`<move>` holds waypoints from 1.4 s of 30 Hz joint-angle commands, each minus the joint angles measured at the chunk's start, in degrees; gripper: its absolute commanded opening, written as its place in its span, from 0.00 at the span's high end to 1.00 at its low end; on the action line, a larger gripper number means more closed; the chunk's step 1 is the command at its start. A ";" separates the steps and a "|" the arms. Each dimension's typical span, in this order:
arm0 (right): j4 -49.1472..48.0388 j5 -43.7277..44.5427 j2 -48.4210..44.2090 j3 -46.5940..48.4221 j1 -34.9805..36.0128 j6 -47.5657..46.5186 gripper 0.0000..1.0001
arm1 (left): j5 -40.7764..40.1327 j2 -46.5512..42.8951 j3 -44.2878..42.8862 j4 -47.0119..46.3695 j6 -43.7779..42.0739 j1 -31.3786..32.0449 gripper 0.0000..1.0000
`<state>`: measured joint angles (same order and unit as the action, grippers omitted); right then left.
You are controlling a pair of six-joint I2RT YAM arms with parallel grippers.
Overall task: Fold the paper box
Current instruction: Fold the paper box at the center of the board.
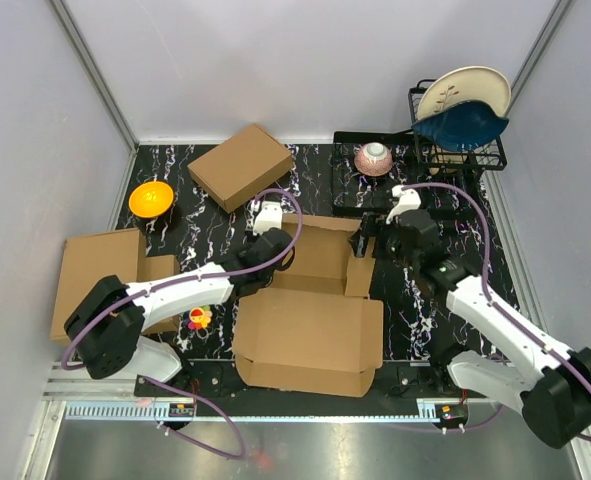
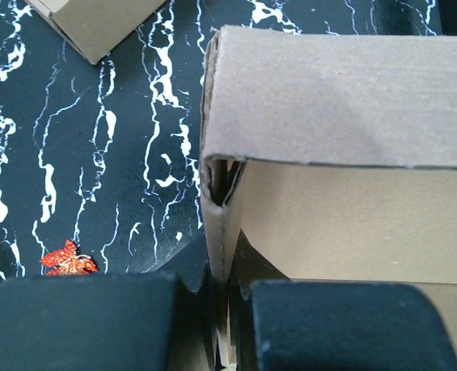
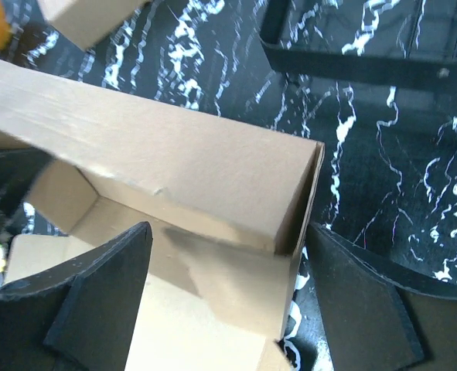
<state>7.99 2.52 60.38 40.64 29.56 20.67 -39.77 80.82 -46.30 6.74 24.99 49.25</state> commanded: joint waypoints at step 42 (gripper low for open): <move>-4.46 15.68 -4.75 -9.08 -3.37 10.10 0.26 | -5.58 0.13 1.57 -6.39 1.90 -0.83 1.00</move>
<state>12.97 21.98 53.69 33.21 26.83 30.35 -45.43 82.87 -45.28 2.90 28.32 48.66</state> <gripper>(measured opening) 0.741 0.046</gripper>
